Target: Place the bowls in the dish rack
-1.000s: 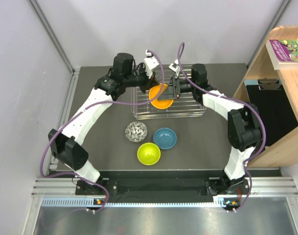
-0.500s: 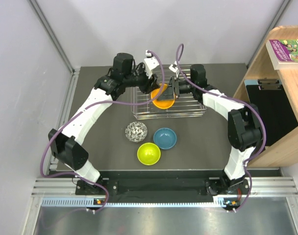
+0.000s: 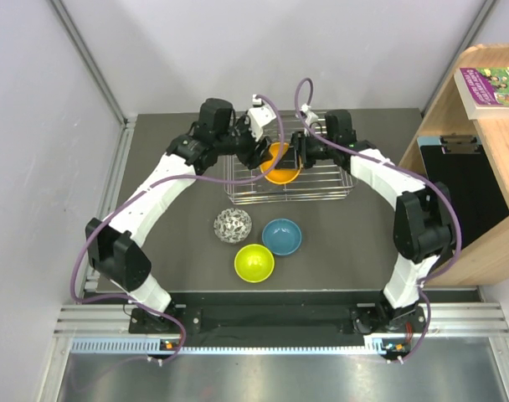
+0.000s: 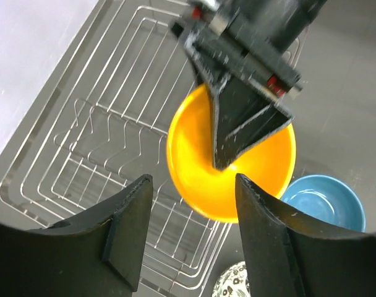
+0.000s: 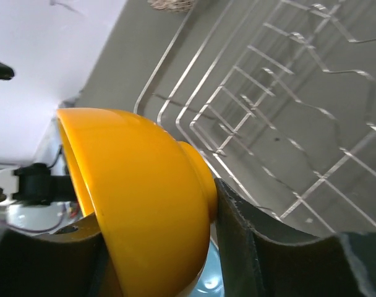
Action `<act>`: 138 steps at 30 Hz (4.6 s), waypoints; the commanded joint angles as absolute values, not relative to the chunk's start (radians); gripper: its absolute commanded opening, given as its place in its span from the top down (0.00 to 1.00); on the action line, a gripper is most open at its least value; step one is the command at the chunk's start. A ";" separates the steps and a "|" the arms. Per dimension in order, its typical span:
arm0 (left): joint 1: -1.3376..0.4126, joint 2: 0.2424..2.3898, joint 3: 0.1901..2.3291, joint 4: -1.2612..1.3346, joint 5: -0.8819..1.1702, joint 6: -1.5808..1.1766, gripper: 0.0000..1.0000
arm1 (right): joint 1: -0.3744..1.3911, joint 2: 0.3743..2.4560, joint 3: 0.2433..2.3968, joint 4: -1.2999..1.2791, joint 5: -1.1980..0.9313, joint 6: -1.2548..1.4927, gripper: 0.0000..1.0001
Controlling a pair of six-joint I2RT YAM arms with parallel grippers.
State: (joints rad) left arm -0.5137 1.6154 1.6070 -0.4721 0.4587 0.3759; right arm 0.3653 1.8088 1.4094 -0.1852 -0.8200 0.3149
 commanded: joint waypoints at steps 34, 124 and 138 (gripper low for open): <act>-0.578 1.809 1.646 -0.534 0.358 0.394 0.44 | 0.422 1.617 1.505 -0.267 -0.575 0.178 1.00; -0.495 1.692 1.686 -0.414 0.598 0.272 1.00 | 0.247 1.773 1.325 0.350 -1.230 0.629 0.01; -0.494 1.756 1.736 -0.419 0.644 0.242 1.00 | 0.259 1.784 1.273 0.571 -1.244 0.842 0.00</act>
State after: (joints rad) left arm -0.4927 1.7473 1.6695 -0.4465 0.5903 0.2634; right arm 0.2543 1.7706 1.2747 0.4805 -1.2415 0.8078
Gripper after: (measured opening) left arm 0.209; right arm 0.996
